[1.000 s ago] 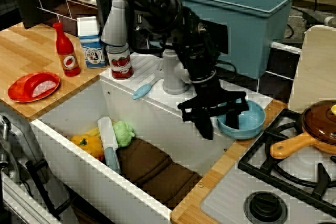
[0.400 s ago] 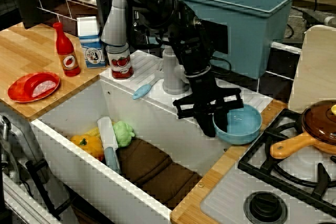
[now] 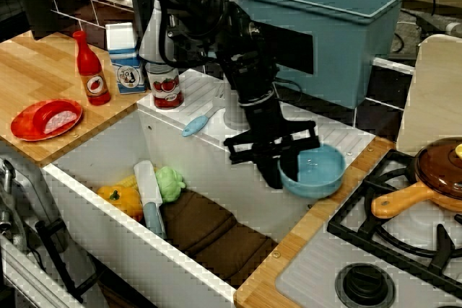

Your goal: Lift bowl

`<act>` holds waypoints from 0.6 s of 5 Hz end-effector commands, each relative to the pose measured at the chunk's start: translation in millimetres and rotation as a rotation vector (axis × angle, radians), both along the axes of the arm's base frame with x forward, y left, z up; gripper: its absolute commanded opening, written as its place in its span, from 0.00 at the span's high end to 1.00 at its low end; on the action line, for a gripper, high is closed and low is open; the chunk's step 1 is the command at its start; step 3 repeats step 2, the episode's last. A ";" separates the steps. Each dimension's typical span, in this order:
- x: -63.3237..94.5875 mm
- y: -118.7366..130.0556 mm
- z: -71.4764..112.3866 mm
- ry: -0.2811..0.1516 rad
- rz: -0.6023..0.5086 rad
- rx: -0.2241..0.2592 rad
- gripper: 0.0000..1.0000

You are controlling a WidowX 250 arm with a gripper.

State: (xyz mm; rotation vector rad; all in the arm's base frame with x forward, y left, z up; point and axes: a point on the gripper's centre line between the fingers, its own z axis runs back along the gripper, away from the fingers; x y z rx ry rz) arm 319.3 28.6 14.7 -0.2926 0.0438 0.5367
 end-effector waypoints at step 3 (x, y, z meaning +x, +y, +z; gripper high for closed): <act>-17.1 -18.5 119.3 -0.105 -0.105 -0.121 1.00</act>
